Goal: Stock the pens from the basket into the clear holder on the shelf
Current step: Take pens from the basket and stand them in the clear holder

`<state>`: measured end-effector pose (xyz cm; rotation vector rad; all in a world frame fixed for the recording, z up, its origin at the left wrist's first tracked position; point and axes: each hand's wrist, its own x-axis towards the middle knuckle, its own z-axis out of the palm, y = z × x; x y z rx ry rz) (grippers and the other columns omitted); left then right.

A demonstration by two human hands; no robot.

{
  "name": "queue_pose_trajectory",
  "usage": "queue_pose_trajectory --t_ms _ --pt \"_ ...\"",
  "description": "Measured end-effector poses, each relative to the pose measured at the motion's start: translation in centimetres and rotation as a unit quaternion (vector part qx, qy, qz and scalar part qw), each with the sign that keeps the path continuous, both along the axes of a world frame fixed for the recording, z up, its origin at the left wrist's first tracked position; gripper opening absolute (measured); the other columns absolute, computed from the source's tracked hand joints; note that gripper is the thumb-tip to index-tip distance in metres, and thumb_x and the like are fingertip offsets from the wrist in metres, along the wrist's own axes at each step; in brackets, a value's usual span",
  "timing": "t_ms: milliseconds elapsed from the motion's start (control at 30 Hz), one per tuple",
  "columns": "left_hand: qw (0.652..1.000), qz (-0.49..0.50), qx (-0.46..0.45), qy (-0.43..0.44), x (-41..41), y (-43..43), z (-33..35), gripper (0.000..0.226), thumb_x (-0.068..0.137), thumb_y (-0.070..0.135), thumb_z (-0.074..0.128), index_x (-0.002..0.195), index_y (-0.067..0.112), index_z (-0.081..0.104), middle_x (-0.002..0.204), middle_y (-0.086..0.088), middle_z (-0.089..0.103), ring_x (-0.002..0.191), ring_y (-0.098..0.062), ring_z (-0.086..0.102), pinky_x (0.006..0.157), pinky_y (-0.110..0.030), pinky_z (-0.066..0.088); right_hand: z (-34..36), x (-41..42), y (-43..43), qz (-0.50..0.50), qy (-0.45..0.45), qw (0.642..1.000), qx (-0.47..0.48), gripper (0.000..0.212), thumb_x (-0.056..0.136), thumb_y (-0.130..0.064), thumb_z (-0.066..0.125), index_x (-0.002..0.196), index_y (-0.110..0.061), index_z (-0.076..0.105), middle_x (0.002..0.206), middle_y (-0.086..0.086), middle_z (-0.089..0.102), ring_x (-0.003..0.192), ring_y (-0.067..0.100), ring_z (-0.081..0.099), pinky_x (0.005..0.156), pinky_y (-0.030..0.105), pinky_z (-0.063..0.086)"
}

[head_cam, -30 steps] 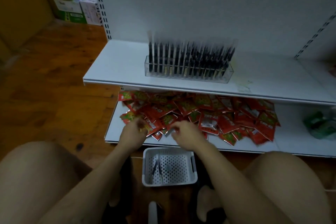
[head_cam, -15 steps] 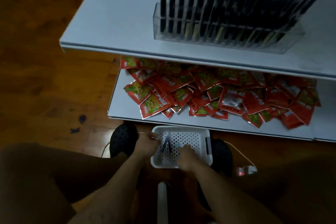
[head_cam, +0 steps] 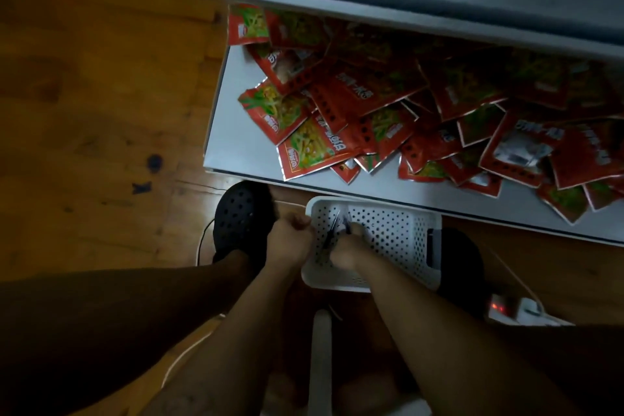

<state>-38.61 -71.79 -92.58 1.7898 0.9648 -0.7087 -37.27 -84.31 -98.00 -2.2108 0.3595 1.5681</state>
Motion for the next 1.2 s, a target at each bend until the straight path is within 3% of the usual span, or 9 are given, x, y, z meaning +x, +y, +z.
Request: queue_pose_trajectory --t_ms 100,167,267,367,467,633,833,967,1200 --pt "1.000 -0.005 0.003 -0.009 0.3 -0.2 1.2 0.018 0.087 0.019 0.061 0.104 0.015 0.067 0.102 -0.005 0.070 0.098 -0.024 0.065 0.090 -0.045 0.054 0.5 0.1 0.2 -0.109 -0.053 0.993 0.002 0.029 0.090 -0.004 0.050 0.117 0.002 0.055 0.109 0.016 0.058 0.082 0.023 0.059 0.062 0.031 0.049" --pt "1.000 -0.006 -0.003 -0.026 0.5 -0.3 2.4 0.017 0.088 0.020 0.061 0.104 0.016 0.066 0.103 -0.004 0.069 0.098 -0.023 0.064 0.090 -0.043 0.054 2.1 0.3 -0.3 -0.141 -0.096 0.985 0.015 0.009 0.087 -0.005 0.053 0.080 -0.004 0.059 0.074 0.009 0.057 0.063 0.019 0.053 0.054 0.027 0.042" --pt "0.998 -0.012 -0.007 -0.062 0.9 -0.5 4.9 0.015 0.088 0.019 0.062 0.102 0.015 0.064 0.105 -0.006 0.068 0.098 -0.021 0.063 0.091 -0.037 0.052 5.3 0.4 -1.4 -0.170 -0.136 0.975 0.053 0.023 0.080 -0.002 0.063 0.059 -0.008 0.057 0.061 0.006 0.056 0.058 0.020 0.053 0.054 0.026 0.041" --pt "0.993 -0.025 -0.021 -0.116 1.1 -0.8 8.6 0.009 0.086 0.016 0.063 0.095 0.013 0.061 0.101 -0.011 0.068 0.084 -0.016 0.059 0.077 -0.027 0.049 9.3 0.6 -2.4 -0.184 -0.204 0.957 0.093 0.011 0.076 0.000 0.071 0.076 -0.010 0.075 0.079 0.006 0.071 0.074 0.019 0.065 0.070 0.028 0.055" --pt "0.985 -0.042 -0.035 -0.164 1.1 -1.0 13.3 0.016 0.089 0.018 0.062 0.104 0.013 0.060 0.094 -0.005 0.064 0.074 -0.014 0.056 0.065 -0.024 0.045 14.0 0.8 -2.9 -0.194 -0.255 0.939 0.126 0.024 0.070 0.002 0.073 0.083 -0.015 0.062 0.087 0.010 0.068 0.083 0.027 0.066 0.073 0.038 0.057" --pt "0.960 -0.057 -0.039 -0.270 1.4 -1.8 21.6 0.008 0.088 0.016 0.063 0.095 0.017 0.059 0.089 0.002 0.064 0.087 -0.018 0.060 0.071 -0.026 0.048 23.2 1.8 -4.4 -0.153 -0.306 0.920 0.192 0.063 0.073 0.007 0.071 0.121 -0.018 0.040 0.078 0.015 0.061 0.062 0.020 0.057 0.056 0.033 0.050" --pt "0.928 -0.087 -0.014 -0.363 2.0 -3.1 29.4 0.012 0.088 0.022 0.064 0.100 0.020 0.063 0.097 0.003 0.067 0.091 -0.017 0.062 0.083 -0.030 0.051 34.7 1.7 -6.6 -0.030 -0.445 0.875 0.189 0.071 0.068 -0.005 0.082 0.124 -0.037 0.051 0.089 0.008 0.064 0.076 0.023 0.064 0.070 0.038 0.055" --pt "0.911 -0.090 0.018 -0.402 3.3 -3.1 33.5 0.012 0.090 0.027 0.062 0.100 0.021 0.065 0.095 0.004 0.066 0.088 -0.015 0.062 0.077 -0.028 0.049 41.1 1.7 -8.3 -0.055 -0.572 0.800 0.172 0.056 0.081 -0.018 0.076 0.124 -0.043 0.051 0.097 -0.003 0.061 0.073 0.016 0.063 0.068 0.029 0.054" --pt "0.881 -0.042 0.094 -0.461 7.9 -2.4 36.3 0.031 0.092 0.029 0.058 0.121 0.016 0.056 0.109 0.002 0.058 0.094 -0.015 0.053 0.073 -0.026 0.041 46.4 5.0 -12.2 -0.182 -0.773 0.589 0.153 0.051 0.087 -0.017 0.069 0.129 -0.036 0.049 0.093 -0.013 0.057 0.068 0.015 0.067 0.069 0.036 0.061"
